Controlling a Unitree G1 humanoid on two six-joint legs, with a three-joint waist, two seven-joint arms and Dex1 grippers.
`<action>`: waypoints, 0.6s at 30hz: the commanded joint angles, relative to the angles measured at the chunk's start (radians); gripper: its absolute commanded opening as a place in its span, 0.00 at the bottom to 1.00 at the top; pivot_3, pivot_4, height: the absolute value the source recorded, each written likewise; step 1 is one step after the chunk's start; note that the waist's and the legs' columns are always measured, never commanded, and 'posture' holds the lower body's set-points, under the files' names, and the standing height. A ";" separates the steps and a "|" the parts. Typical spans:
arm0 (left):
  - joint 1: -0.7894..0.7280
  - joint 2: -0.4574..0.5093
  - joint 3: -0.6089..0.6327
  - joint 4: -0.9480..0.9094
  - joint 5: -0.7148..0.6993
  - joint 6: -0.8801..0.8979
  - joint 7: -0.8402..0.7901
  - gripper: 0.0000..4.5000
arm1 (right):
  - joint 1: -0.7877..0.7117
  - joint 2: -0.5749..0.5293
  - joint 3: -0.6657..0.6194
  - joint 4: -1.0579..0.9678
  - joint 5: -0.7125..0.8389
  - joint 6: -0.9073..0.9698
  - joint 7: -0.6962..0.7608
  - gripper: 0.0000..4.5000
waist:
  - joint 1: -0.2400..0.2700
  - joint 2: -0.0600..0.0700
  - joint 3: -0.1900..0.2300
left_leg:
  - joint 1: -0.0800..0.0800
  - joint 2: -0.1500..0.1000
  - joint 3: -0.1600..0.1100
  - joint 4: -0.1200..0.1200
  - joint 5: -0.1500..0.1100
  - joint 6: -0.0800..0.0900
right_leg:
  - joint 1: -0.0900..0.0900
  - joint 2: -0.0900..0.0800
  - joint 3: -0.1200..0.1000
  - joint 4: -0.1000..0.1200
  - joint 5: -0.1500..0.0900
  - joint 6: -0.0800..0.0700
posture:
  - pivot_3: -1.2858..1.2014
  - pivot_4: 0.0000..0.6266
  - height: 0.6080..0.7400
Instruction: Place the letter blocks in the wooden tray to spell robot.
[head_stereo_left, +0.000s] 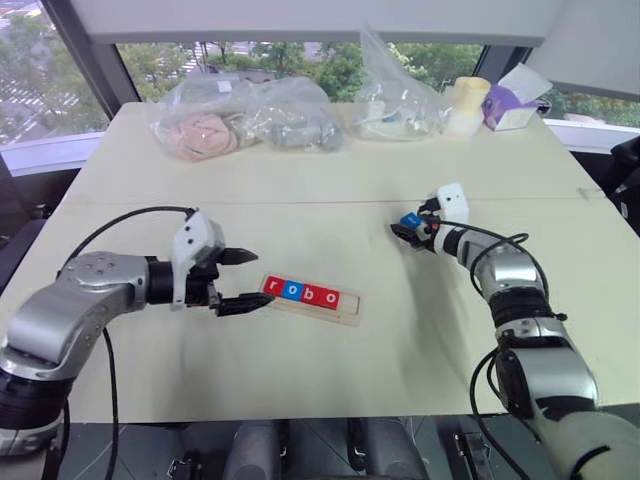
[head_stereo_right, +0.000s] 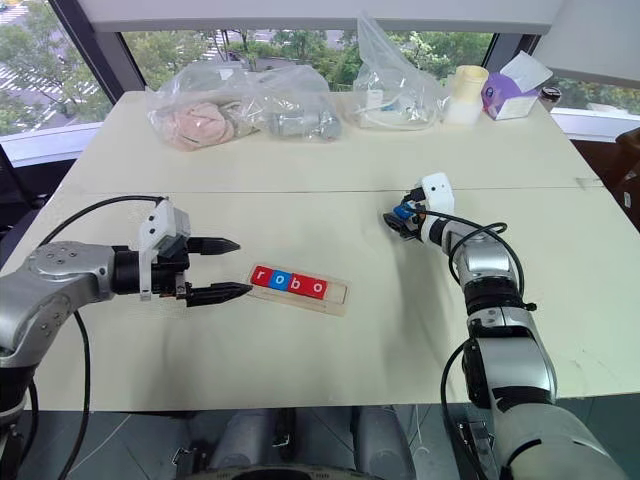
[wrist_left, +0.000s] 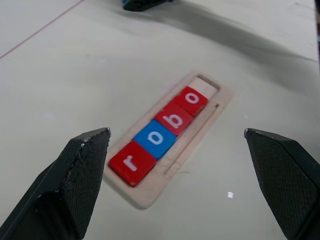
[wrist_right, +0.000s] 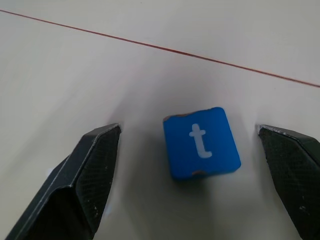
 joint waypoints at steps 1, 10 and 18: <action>-0.022 -0.021 0.051 -0.026 -0.010 -0.004 0.053 1.00 | -0.027 0.010 0.008 0.055 -0.025 -0.063 0.004 0.87 | 0.000 0.000 0.000 | 0.000 0.000 0.000 0.000 0.000 0.000 | 0.000 0.000 0.000 0.000 0.000 0.000 | 0.52 0.24 0.99; -0.024 -0.045 0.029 -0.026 -0.009 -0.009 0.076 1.00 | 0.026 -0.006 -0.008 -0.046 -0.034 -0.046 -0.029 0.28 | 0.001 0.000 0.000 | 0.001 0.000 0.000 0.000 0.000 0.000 | 0.001 0.000 0.000 0.000 0.001 0.002 | 0.52 0.24 0.99; -0.033 -0.081 0.021 -0.003 0.005 -0.056 0.078 1.00 | 0.392 0.107 -0.217 -1.061 0.101 0.599 -0.336 0.28 | 0.009 0.001 0.000 | -0.001 0.001 -0.002 0.000 0.000 -0.001 | -0.001 -0.001 0.000 0.000 0.001 0.002 | 0.52 0.24 0.99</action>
